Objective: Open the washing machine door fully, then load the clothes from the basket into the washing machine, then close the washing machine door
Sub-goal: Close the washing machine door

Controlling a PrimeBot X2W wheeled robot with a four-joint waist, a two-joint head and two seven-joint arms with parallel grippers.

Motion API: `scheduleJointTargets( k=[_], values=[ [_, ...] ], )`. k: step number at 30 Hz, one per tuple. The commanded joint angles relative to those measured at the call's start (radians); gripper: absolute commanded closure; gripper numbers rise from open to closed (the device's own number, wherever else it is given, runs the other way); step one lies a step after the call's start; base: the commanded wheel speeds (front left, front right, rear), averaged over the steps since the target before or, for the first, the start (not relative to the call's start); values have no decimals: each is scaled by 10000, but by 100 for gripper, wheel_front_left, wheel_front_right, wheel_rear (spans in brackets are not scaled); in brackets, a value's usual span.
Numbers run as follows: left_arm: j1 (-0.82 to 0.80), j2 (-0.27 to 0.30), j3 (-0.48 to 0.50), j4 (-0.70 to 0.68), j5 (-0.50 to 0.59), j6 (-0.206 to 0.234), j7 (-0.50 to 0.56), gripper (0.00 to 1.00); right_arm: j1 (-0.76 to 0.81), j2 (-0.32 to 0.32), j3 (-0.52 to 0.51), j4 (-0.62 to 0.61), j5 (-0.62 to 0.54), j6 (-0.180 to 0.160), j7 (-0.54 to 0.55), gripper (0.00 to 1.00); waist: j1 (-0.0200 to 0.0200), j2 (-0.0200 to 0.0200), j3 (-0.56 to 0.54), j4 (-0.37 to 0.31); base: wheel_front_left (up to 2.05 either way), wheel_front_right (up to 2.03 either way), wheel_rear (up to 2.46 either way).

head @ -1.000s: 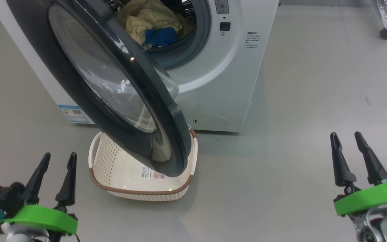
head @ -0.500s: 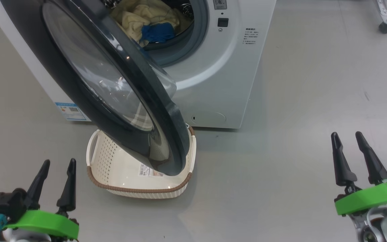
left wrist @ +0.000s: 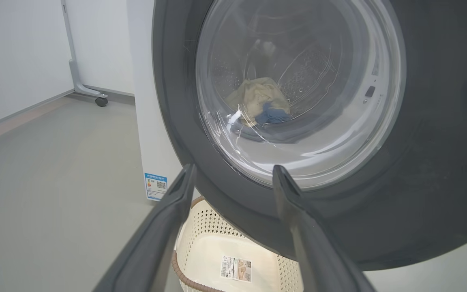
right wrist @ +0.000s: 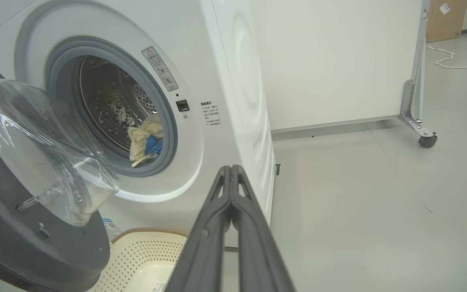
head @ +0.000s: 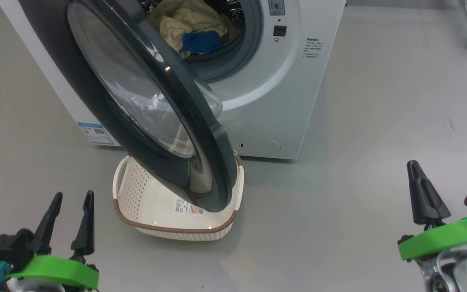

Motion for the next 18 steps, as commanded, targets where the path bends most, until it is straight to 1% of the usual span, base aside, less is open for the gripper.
scheduleJointTargets(
  k=[1,9,18],
  values=[
    [-161,157,473,-335,75,4,-110,0,-510,-109,215,-286,-20,4,-65,100,0,0,-22,39,0,0,0],
    [216,-28,572,-506,129,4,-110,0,-1175,37,674,-390,40,4,-65,100,0,0,-238,374,0,0,0],
    [404,-143,619,-731,227,4,-110,0,-1916,102,1333,-1084,153,4,-65,100,0,0,-527,852,0,0,0]
  ],
)
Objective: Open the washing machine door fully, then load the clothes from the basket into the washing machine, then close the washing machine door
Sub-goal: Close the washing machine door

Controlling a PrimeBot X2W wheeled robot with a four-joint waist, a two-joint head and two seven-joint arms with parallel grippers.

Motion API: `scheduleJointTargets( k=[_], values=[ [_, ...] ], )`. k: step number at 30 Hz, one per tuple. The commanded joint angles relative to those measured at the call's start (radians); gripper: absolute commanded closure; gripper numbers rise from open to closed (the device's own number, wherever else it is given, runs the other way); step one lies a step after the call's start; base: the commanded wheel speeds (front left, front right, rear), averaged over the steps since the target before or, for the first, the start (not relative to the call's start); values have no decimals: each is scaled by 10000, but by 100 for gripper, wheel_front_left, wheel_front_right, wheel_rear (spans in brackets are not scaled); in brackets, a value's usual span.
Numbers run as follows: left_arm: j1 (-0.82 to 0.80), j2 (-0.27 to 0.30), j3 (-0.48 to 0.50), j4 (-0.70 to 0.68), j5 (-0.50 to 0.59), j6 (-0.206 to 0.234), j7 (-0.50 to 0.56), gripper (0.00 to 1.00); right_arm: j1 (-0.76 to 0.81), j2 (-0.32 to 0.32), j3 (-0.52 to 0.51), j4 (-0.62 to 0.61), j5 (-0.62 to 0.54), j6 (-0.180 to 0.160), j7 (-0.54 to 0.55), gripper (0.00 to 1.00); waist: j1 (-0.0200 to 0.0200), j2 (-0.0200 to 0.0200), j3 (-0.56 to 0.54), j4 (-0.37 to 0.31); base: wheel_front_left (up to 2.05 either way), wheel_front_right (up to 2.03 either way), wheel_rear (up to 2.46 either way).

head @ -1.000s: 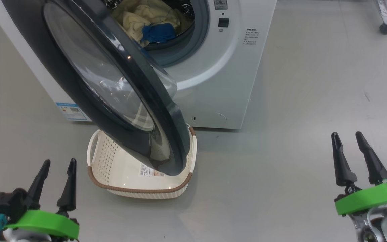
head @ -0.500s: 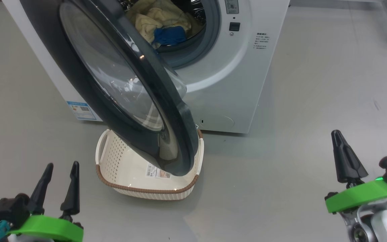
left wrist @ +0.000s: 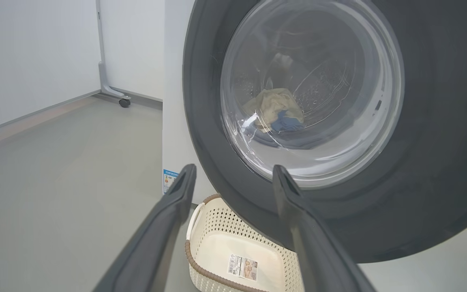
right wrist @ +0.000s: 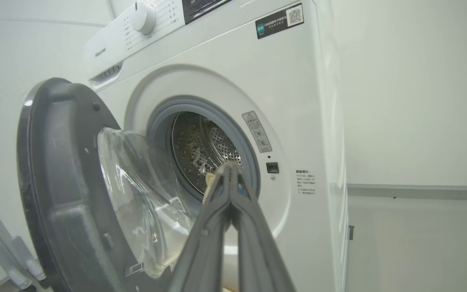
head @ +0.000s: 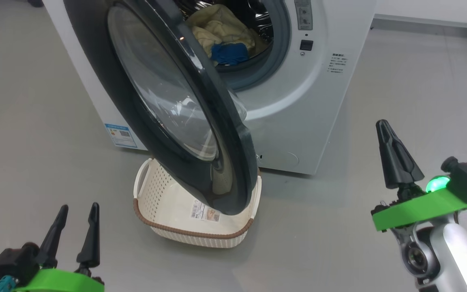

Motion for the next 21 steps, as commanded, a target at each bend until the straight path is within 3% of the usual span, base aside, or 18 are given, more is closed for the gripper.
scheduleJointTargets(
  k=[1,12,21],
  values=[
    [-207,140,474,-355,127,4,-110,0,-498,-46,253,-460,63,4,-65,100,0,0,-67,84,0,0,0],
    [-12,-24,687,-623,220,4,-110,0,-880,155,1712,-1581,60,4,-65,100,0,0,-115,501,0,0,0],
    [-48,-140,698,-728,268,4,-111,0,-1129,497,3109,-1406,250,4,-65,100,0,0,29,782,0,0,0]
  ],
)
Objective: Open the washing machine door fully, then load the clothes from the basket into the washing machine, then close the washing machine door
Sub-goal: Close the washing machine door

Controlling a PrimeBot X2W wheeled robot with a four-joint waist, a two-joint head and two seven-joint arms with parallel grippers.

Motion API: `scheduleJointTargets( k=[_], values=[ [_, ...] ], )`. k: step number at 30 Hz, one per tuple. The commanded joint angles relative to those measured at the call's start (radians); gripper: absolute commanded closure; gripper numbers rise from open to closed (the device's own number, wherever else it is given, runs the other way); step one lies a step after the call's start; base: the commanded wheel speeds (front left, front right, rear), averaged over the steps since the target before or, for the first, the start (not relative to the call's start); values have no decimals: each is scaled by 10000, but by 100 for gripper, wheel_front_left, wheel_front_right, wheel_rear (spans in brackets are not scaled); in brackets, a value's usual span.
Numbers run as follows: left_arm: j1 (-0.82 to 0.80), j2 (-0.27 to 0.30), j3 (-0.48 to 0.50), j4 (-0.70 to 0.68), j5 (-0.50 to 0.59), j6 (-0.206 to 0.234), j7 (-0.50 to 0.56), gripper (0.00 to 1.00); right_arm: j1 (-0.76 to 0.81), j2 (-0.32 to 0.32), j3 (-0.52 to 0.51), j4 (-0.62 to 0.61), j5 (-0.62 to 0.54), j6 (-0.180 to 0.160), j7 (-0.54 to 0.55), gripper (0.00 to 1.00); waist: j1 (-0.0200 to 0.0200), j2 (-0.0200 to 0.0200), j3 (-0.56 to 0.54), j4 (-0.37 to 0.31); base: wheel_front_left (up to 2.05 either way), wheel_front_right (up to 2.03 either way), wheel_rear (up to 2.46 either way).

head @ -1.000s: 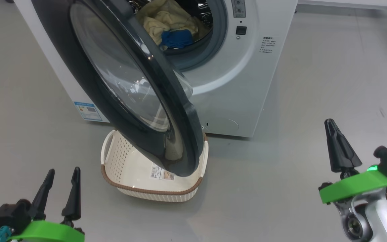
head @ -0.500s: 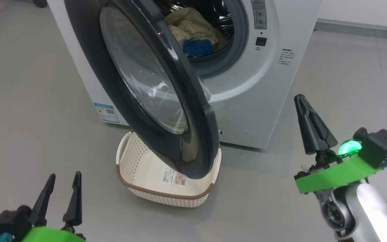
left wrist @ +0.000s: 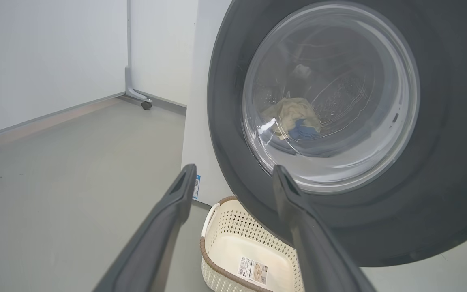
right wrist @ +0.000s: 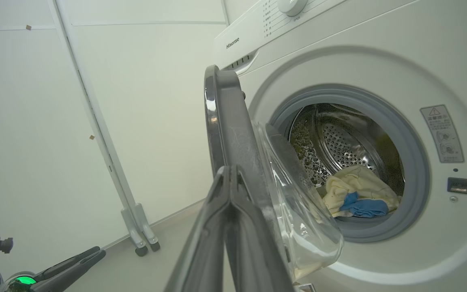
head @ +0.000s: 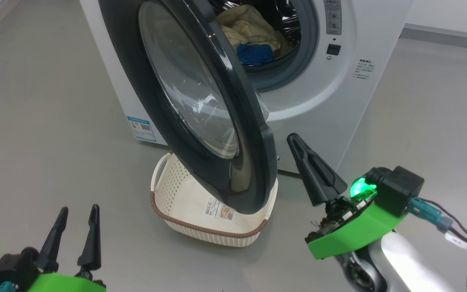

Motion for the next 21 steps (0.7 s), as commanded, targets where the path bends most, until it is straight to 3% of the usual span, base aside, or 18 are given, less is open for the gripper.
scheduleJointTargets(
  k=[1,21],
  values=[
    [-366,89,428,-342,112,4,-111,0,-604,127,359,-200,122,4,-65,100,0,0,83,93,0,0,0],
    [-632,-196,439,-311,68,4,-111,0,-583,114,1524,1030,361,4,-65,100,0,0,623,489,0,0,0]
  ],
)
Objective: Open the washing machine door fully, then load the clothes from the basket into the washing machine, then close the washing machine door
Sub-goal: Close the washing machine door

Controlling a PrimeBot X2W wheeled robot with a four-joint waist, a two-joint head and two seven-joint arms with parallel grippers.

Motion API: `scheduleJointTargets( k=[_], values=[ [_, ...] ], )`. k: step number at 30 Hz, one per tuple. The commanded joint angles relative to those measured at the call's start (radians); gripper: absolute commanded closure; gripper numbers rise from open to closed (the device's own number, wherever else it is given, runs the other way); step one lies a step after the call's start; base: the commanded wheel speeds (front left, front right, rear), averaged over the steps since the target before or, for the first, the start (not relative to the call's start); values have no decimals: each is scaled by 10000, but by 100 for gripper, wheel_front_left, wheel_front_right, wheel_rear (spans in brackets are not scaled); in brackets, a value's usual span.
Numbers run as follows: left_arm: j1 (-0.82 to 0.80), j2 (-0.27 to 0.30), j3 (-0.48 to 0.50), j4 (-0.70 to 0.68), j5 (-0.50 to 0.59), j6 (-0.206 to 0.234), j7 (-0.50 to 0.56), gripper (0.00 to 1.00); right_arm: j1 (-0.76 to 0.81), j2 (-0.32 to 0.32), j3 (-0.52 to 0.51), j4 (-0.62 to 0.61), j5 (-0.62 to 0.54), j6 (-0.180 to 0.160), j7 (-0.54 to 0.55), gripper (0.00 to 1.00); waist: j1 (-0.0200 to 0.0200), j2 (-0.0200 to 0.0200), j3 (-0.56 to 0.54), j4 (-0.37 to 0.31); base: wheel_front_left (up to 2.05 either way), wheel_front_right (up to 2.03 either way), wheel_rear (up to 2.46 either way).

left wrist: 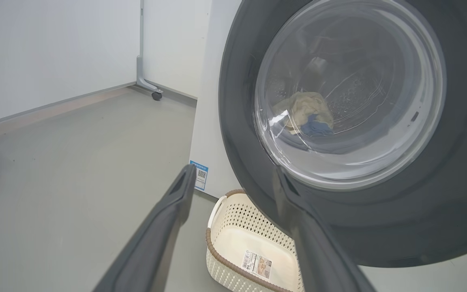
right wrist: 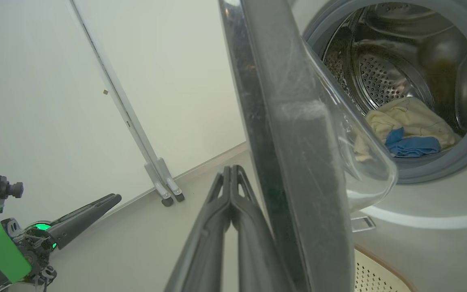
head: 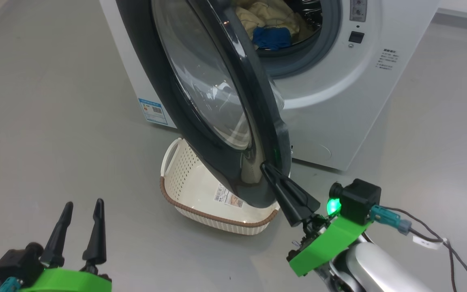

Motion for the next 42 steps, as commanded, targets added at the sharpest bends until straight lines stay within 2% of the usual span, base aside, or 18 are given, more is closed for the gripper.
scheduleJointTargets(
  k=[1,14,31,42],
  values=[
    [-490,98,430,-303,64,4,-111,0,-240,87,138,-206,69,4,-65,100,0,0,43,14,0,0,0],
    [-721,29,356,-304,41,4,-111,0,-549,161,-88,393,132,4,-65,100,0,0,373,11,0,0,0],
    [-947,-44,131,-334,22,4,-111,0,-890,357,-1076,745,-24,4,-65,100,0,0,613,-23,0,0,0],
    [-1127,-98,-45,-440,-11,4,-111,0,-1305,455,-2143,1035,-263,4,-65,100,0,0,859,75,0,0,0]
  ],
)
